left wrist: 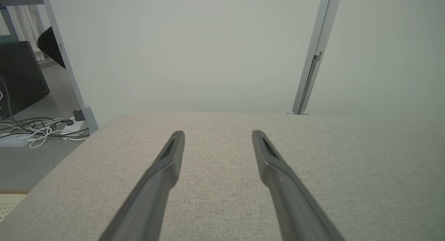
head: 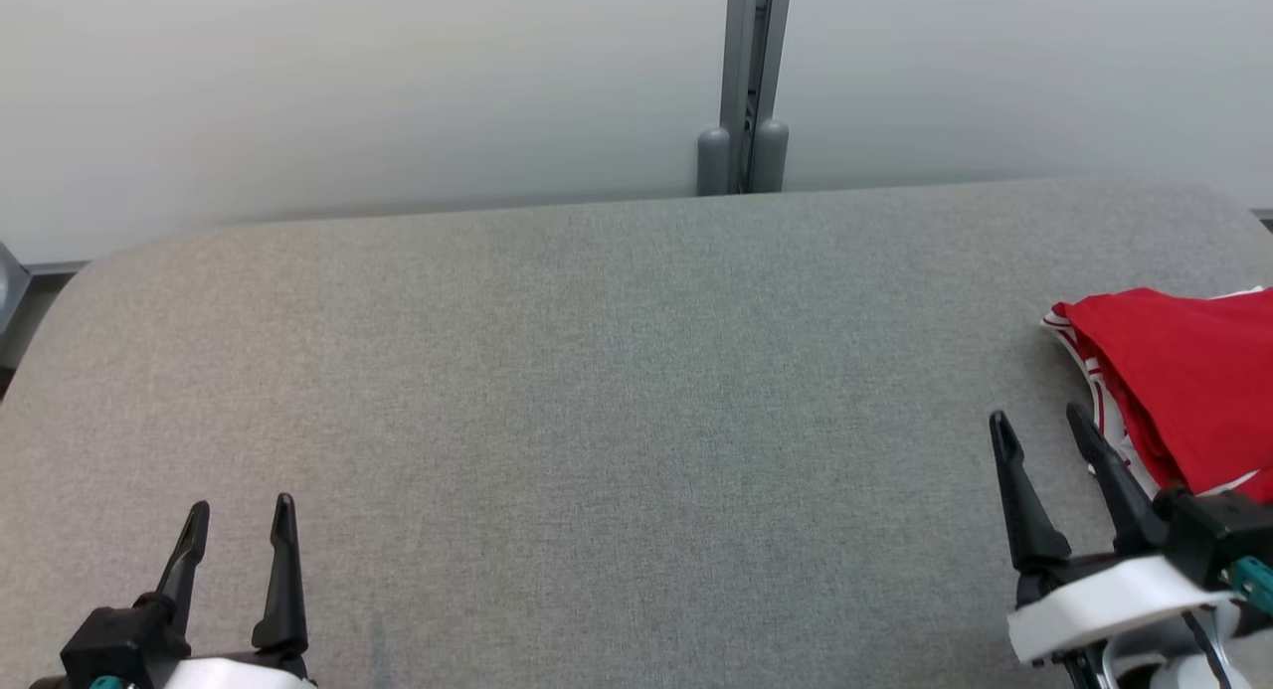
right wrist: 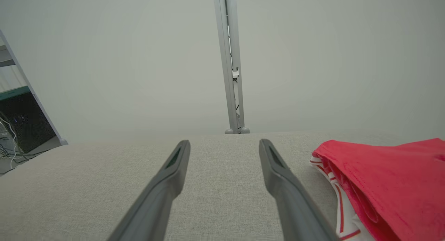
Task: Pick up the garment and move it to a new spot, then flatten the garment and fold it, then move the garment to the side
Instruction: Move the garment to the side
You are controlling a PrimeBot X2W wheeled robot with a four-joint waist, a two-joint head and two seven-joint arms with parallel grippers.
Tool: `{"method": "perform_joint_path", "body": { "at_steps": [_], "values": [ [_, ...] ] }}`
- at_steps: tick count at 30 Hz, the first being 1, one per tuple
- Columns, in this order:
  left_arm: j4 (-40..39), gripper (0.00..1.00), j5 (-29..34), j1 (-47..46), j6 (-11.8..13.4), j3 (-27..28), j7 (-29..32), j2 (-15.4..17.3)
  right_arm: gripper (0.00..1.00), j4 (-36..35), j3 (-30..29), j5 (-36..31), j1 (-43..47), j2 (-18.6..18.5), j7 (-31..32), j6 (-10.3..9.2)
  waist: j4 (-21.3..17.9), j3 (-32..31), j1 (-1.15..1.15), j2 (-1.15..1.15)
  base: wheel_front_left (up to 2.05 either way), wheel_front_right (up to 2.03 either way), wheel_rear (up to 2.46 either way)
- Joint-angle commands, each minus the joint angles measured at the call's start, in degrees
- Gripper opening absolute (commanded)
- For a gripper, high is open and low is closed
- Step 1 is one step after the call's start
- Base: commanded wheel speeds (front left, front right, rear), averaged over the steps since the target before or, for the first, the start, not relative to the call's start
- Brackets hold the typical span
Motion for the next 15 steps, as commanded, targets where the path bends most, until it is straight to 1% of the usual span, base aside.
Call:
{"method": "perform_joint_path", "body": {
  "at_steps": [1,9,15],
  "values": [
    [-0.03,1.0,-0.2,0.44,0.2,0.21,-0.04,0.22,1.0,-0.27,-0.44,-0.46,0.62,-0.23,0.14,0.01,0.04,-0.54,0.0,0.0,0.0,0.0,0.0],
    [-0.71,1.0,-0.06,2.41,-0.16,-0.67,0.74,1.14,1.0,-3.87,-3.3,-1.9,5.66,0.58,2.94,0.01,-0.43,-2.65,0.0,0.0,0.0,0.0,0.0],
    [-1.13,1.0,0.18,3.32,0.15,-1.28,1.46,1.48,1.0,-6.1,-4.42,-3.02,8.07,0.94,4.41,0.01,-0.76,-3.67,0.0,0.0,0.0,0.0,0.0]
  ]
}}
